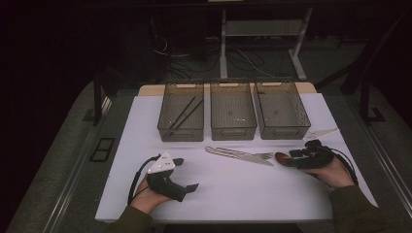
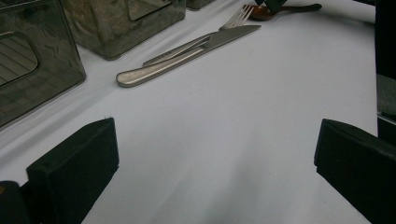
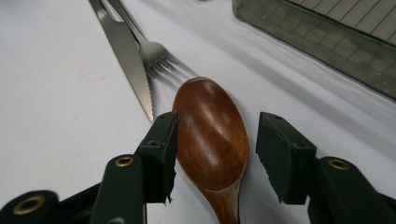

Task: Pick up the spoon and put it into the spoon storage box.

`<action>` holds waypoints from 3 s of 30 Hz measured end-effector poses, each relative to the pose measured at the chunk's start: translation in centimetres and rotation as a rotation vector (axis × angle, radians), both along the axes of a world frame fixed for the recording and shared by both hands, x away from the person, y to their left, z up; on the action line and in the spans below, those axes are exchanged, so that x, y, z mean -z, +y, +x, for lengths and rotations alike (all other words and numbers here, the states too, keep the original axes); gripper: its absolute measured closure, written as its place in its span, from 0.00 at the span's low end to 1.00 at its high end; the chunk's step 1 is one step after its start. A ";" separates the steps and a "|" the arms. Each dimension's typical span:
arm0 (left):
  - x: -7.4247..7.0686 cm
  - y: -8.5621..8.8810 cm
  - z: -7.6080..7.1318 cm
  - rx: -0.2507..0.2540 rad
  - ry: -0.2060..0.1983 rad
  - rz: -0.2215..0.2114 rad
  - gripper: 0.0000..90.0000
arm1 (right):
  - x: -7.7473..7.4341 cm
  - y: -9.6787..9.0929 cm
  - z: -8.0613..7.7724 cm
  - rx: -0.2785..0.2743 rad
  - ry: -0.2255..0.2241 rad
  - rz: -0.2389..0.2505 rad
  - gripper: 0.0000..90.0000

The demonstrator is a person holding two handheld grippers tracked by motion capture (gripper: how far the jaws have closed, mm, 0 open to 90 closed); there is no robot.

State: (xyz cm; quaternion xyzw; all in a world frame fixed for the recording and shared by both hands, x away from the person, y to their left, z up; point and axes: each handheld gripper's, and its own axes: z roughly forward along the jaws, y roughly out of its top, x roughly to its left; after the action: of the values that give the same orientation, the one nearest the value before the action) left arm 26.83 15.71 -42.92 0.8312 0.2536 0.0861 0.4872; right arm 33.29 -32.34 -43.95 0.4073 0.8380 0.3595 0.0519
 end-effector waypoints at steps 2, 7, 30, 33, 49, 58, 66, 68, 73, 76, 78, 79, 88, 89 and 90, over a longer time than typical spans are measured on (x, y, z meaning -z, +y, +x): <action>0.0 0.0 0.0 0.001 -0.002 0.001 0.00 | 0.1 0.1 -0.1 0.000 -0.001 -0.006 0.56; 0.0 0.0 0.0 0.000 0.000 -0.002 0.00 | 0.3 0.2 -0.3 -0.011 0.004 -0.024 0.58; 0.0 -0.2 -0.1 0.002 -0.004 0.001 0.00 | 0.3 0.9 -1.4 -0.061 -0.043 -0.125 0.90; -0.1 -0.2 -0.2 0.005 -0.004 0.010 0.00 | 0.4 0.7 -1.5 -0.066 -0.037 -0.114 0.90; 0.0 -0.4 -0.1 0.029 0.000 0.003 0.00 | -0.7 -0.3 -1.3 -0.029 -0.042 -0.045 0.91; 0.1 -0.3 0.0 0.038 -0.006 0.010 0.00 | -1.6 -0.7 -1.5 -0.003 -0.061 -0.033 0.91; 0.1 0.0 0.1 0.037 -0.004 0.001 0.00 | -3.0 -0.5 -1.4 0.027 -0.081 0.012 0.91; 0.2 -0.1 0.0 0.041 -0.004 0.002 0.00 | -3.3 -0.4 -1.3 0.038 -0.080 0.022 0.91; 0.2 -0.1 0.0 0.043 -0.003 0.001 0.00 | -4.2 0.0 -1.2 0.050 -0.093 0.041 0.91; 0.2 -0.2 0.0 0.045 0.001 -0.001 0.00 | -4.5 0.3 -1.0 0.051 -0.101 0.051 0.91; 0.2 -0.3 0.0 0.049 -0.001 0.001 0.00 | -4.7 0.5 -0.9 0.058 -0.101 0.059 0.91; 0.2 -0.3 0.0 0.048 0.000 -0.001 0.00 | -4.7 0.6 -0.7 0.065 -0.099 0.065 0.91; 0.2 -0.3 -0.1 0.044 0.001 -0.001 0.00 | -5.6 2.5 0.6 0.067 -0.116 0.087 0.91; 0.2 -0.4 -0.1 0.045 -0.001 -0.002 0.00 | -5.7 2.7 0.7 0.065 -0.120 0.090 0.91; 0.2 -0.4 -0.1 0.047 0.001 0.001 0.00 | -5.7 2.9 0.8 0.065 -0.120 0.089 0.91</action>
State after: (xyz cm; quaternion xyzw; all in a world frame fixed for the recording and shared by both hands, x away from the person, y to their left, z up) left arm 26.74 15.29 -43.12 0.8373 0.2343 0.0743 0.4885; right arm 34.12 -29.41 -38.22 0.4138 0.8029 0.4182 0.0958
